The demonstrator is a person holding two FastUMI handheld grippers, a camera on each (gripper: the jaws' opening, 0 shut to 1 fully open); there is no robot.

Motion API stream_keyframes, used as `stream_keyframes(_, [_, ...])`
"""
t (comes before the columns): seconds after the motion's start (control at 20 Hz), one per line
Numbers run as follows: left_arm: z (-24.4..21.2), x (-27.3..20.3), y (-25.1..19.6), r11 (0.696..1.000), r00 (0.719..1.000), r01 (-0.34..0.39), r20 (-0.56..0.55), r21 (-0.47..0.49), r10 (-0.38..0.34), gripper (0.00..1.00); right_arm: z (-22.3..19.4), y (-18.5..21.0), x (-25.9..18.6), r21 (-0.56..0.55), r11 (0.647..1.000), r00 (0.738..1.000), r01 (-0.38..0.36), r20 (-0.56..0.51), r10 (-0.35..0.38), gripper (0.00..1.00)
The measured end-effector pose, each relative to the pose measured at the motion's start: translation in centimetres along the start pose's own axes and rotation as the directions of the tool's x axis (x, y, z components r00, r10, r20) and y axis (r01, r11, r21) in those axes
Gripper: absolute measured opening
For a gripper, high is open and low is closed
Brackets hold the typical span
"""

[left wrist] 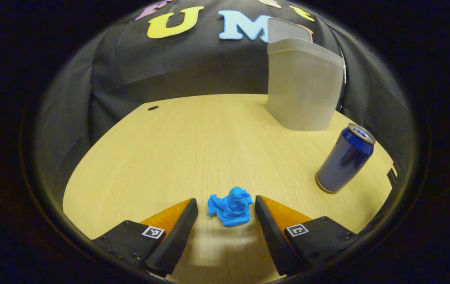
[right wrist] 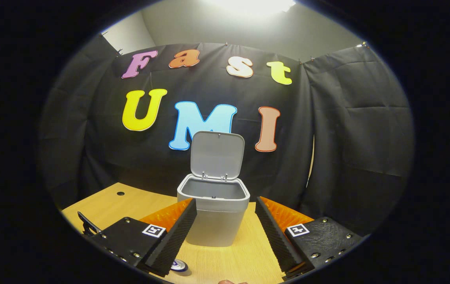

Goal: Press the lid of the desktop garbage bin to open it, pick up the crumpled paper on the desktop and throw it into the bin, then pick up the pop can on the desktop and drop it into the bin, and finally close the garbage bin lid.

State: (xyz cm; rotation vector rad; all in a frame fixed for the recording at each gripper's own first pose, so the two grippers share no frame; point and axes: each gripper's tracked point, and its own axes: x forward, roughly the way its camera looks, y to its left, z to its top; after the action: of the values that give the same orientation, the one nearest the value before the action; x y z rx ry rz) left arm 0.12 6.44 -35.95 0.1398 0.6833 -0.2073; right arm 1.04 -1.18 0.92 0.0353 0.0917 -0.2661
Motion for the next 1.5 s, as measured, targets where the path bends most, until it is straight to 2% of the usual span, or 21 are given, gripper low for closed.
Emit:
stream_keyframes(0.1, [-0.1, 0.0, -0.2, 1.000, 1.000, -0.006, -0.002, 0.015, 0.007, 0.94, 0.1, -0.4, 0.1, -0.006, 1.000, 1.000, -0.002, 0.009, 0.003, 0.96])
stream_keyframes(0.3, [-0.1, 0.0, -0.1, 1.000, 1.000, -0.025, 0.011, 0.002, 0.025, 0.96, -0.3, 0.0, 0.6, 0.010, 0.999, 0.999, -0.039, 0.007, 0.039, 0.96])
stream_keyframes(0.5, [-0.1, 0.2, -0.8, 1.000, 1.000, -0.012, 0.014, 0.005, 0.012, 0.91, -0.5, 0.0, 1.0, 0.005, 0.998, 0.998, -0.065, 0.009, 0.065, 0.96])
stream_keyframes(0.65, [-0.1, 0.1, -1.2, 0.999, 1.000, -0.016, 0.011, 0.048, 0.016, 0.71, -0.6, -0.2, 1.1, 0.013, 0.997, 0.997, -0.075, 0.009, 0.074, 0.96])
stream_keyframes(0.7, [0.0, 0.1, -1.6, 0.999, 1.000, 0.003, 0.010, 0.049, -0.004, 0.65, -0.7, -0.3, 1.2, 0.015, 0.997, 0.997, -0.076, 0.010, 0.075, 0.96])
stream_keyframes(0.75, [0.0, 0.1, -1.9, 0.998, 1.000, 0.010, 0.010, 0.057, -0.010, 0.64, -0.7, -0.5, 1.3, 0.017, 0.997, 0.997, -0.076, 0.009, 0.076, 0.96])
stream_keyframes(0.9, [-0.2, 0.3, -2.0, 0.995, 1.000, 0.000, -0.007, 0.103, 0.001, 0.46, -0.9, -0.9, 1.4, 0.032, 0.997, 0.997, -0.077, 0.010, 0.076, 0.96])
stream_keyframes(0.95, [0.0, 0.2, -2.0, 0.994, 1.000, -0.007, -0.012, 0.108, 0.009, 0.29, -1.0, -1.0, 1.4, 0.036, 0.996, 0.997, -0.077, 0.010, 0.077, 0.96])
stream_keyframes(1.0, [0.0, 0.2, -1.9, 0.993, 1.000, -0.011, -0.015, 0.115, 0.012, 0.30, -1.1, -1.1, 1.4, 0.040, 0.996, 0.997, -0.076, 0.008, 0.076, 0.96])
stream_keyframes(1.1, [0.1, 0.5, -1.8, 0.993, 1.000, -0.021, -0.014, 0.118, 0.022, 0.27, -1.4, -1.4, 1.4, 0.050, 0.996, 0.997, -0.074, 0.005, 0.073, 0.96])
stream_keyframes(1.15, [0.2, 0.3, -1.9, 0.993, 1.000, -0.022, -0.015, 0.117, 0.024, 0.19, -1.3, -1.5, 1.4, 0.056, 0.996, 0.997, -0.072, 0.007, 0.072, 0.96])
stream_keyframes(1.35, [1.0, 0.3, -2.0, 0.993, 0.999, -0.031, -0.027, 0.111, 0.034, 0.17, -1.0, -2.5, 1.5, 0.064, 0.996, 0.998, -0.057, 0.019, 0.056, 0.96])
stream_keyframes(1.4, [1.7, 0.2, -2.0, 0.994, 0.999, -0.033, -0.019, 0.107, 0.035, 0.19, -0.9, -2.8, 1.5, 0.063, 0.997, 0.998, -0.053, 0.022, 0.052, 0.96])
stream_keyframes(1.45, [2.4, 0.0, -2.1, 0.995, 0.999, -0.030, -0.013, 0.097, 0.031, 0.17, -0.8, -3.1, 1.5, 0.064, 0.997, 0.999, -0.050, 0.025, 0.048, 0.96])
stream_keyframes(1.5, [3.2, 0.0, -2.2, 0.996, 1.000, -0.029, -0.002, 0.085, 0.029, 0.19, -0.8, -3.3, 1.5, 0.066, 0.997, 0.999, -0.049, 0.028, 0.047, 0.96])
